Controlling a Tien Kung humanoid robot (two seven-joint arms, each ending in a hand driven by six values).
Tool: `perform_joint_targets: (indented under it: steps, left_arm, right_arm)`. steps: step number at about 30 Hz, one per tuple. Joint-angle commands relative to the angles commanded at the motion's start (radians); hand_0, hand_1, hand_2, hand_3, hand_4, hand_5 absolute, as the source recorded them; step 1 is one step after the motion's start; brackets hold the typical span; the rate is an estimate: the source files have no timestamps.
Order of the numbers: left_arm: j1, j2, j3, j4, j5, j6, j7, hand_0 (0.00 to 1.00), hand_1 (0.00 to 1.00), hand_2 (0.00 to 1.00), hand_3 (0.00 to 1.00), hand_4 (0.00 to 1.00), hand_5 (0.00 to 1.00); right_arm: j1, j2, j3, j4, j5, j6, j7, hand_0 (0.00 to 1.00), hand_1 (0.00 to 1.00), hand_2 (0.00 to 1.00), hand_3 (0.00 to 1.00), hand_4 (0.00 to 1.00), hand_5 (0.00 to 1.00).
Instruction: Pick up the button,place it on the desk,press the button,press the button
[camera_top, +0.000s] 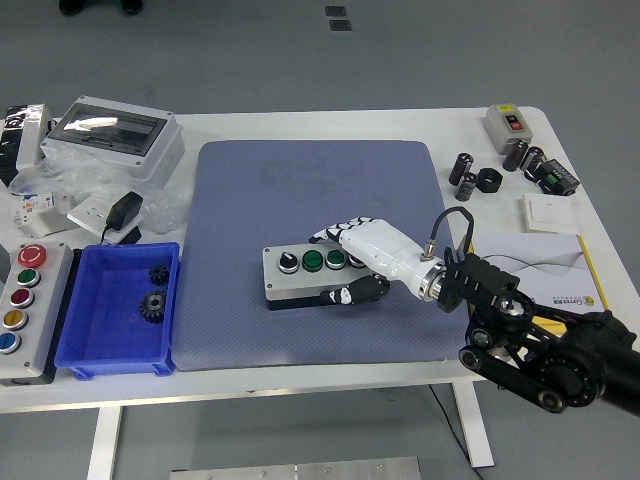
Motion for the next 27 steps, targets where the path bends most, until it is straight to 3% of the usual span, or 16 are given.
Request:
perform_joint_targets:
  steps: [1,27]
  left_arm:
    - [0.0,0.0,-0.001,0.0,0.001,0.0,0.0,0.617,0.61,0.557,0.613,0.656,0.263]
    - [0.0,-0.002,0.004,0.0,0.008,-0.005,-0.001,0.616,0.609,0.555,0.61,0.645,0.244]
  right_arm:
    - [0.0,0.0,-0.001,0.0,0.001,0.0,0.0,0.929,0.884,0.931,0.959,0.733,0.173]
    - [0.0,-0.031,0.007,0.047,0.053,0.034,0.02,0.933,0.894,0.938,0.973,0.73,0.163]
